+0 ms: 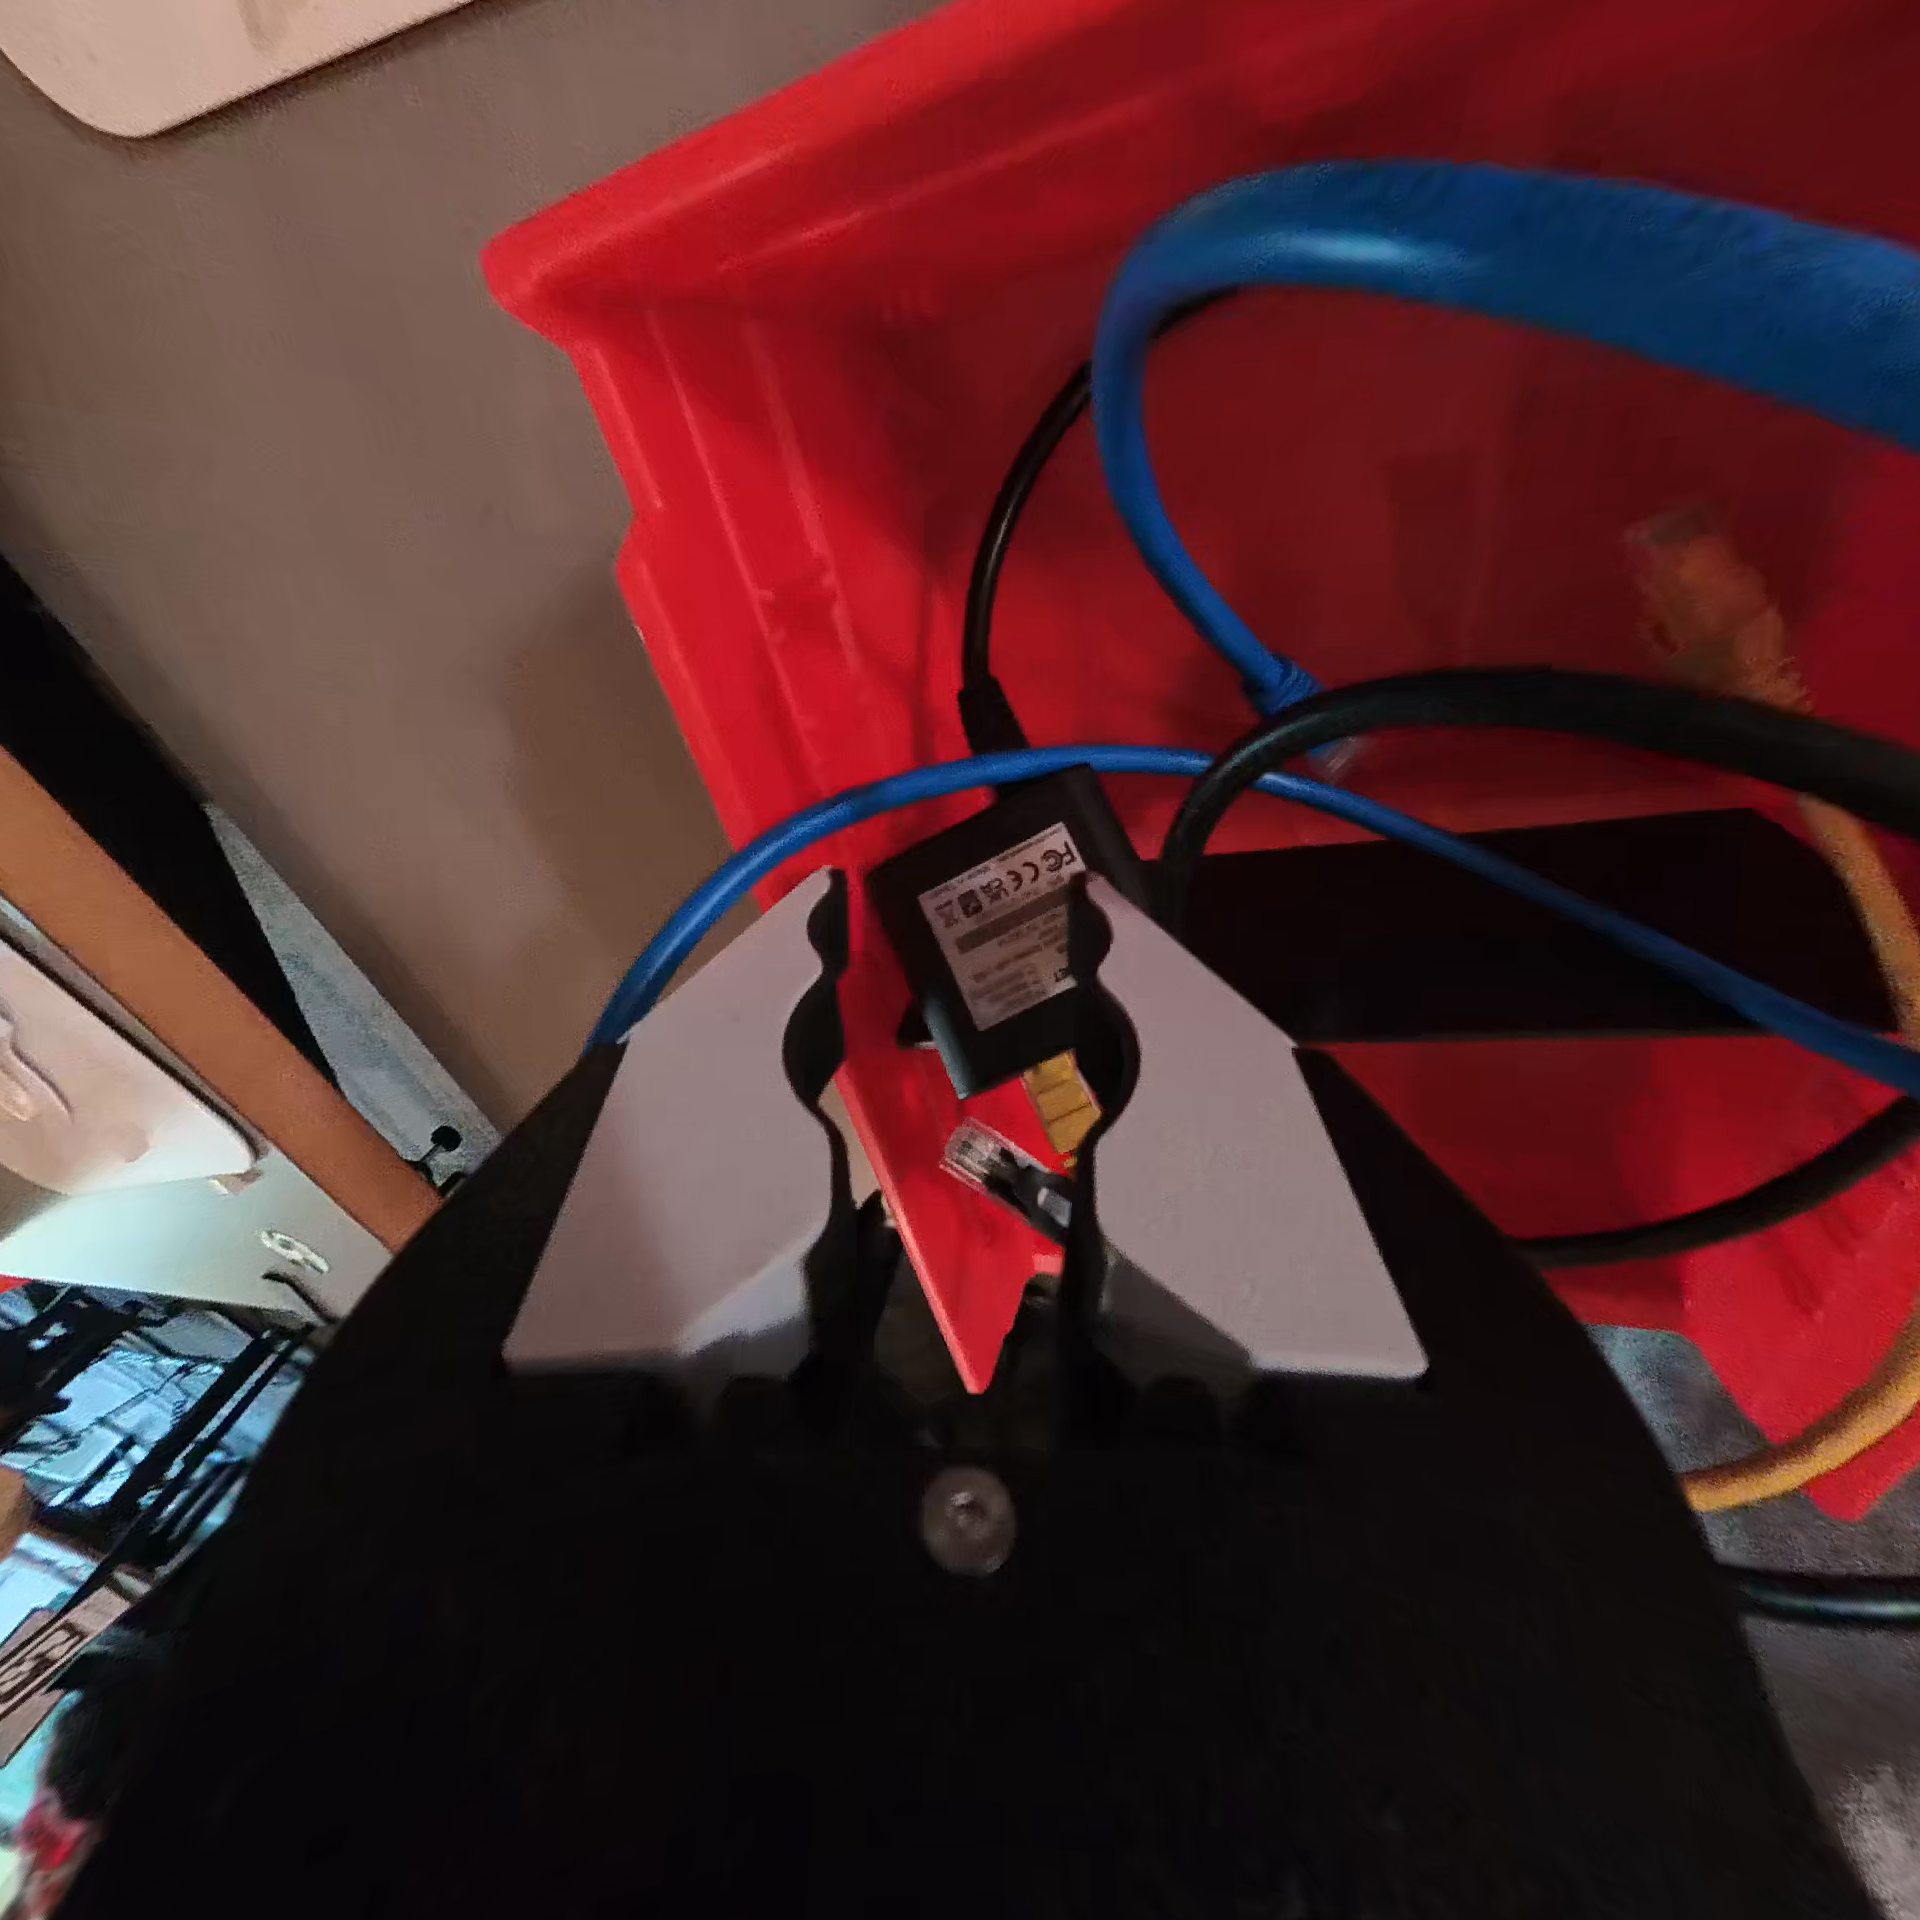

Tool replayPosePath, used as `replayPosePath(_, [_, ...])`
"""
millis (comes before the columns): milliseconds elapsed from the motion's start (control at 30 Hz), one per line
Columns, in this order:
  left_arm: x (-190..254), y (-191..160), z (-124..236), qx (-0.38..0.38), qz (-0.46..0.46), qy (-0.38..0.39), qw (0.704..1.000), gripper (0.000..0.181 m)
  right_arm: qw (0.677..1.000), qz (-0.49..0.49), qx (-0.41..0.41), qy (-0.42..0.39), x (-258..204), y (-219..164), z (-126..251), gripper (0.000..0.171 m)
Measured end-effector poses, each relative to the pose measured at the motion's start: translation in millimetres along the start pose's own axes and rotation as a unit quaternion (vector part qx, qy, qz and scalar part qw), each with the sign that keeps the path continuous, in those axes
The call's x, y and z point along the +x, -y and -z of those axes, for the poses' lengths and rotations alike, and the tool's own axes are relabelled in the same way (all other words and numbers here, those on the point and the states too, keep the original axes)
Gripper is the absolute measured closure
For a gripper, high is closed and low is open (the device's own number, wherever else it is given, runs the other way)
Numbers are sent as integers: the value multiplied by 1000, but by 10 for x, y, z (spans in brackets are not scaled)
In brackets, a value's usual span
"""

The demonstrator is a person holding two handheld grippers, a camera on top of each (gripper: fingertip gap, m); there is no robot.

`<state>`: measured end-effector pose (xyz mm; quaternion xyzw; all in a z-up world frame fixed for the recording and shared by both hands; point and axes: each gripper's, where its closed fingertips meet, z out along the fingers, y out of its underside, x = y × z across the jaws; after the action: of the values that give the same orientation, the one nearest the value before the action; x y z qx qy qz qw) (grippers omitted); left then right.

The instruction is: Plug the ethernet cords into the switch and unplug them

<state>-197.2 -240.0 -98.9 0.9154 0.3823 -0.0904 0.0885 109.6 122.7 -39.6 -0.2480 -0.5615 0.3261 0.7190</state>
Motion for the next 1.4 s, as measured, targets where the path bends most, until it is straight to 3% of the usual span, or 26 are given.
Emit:
replayPosePath(33, [3,10,-6,6,7,-4,1000,138,1000,1,0,2,-11,2,-6,147])
replayPosePath(167, [92,-10,-28,13,21,-33,999,122,1000,2,1,8,-51,15,-23,147])
replayPosePath(333, [105,-38,-78,-2,23,-27,999,121,1000,6,-3,15,-92,5,-46,147])
replayPosePath(667, [-3,7,-41,-58,-74,133,987,115,999,16,-14,29,-149,-41,-73,147])
replayPosePath(1033, [175,-199,170,-35,-303,51,951,124,998,25,-18,53,-278,-56,-122,147])
replayPosePath(1167, [211,-236,246,6,-286,19,958,129,998,26,-21,60,-315,-71,-137,148])
replayPosePath(1267, [195,-255,221,17,-247,13,969,122,997,27,-21,65,-336,-76,-145,148])
replayPosePath(1400, [171,-188,190,43,-255,57,964,122,997,29,-23,69,-353,-82,-149,148])
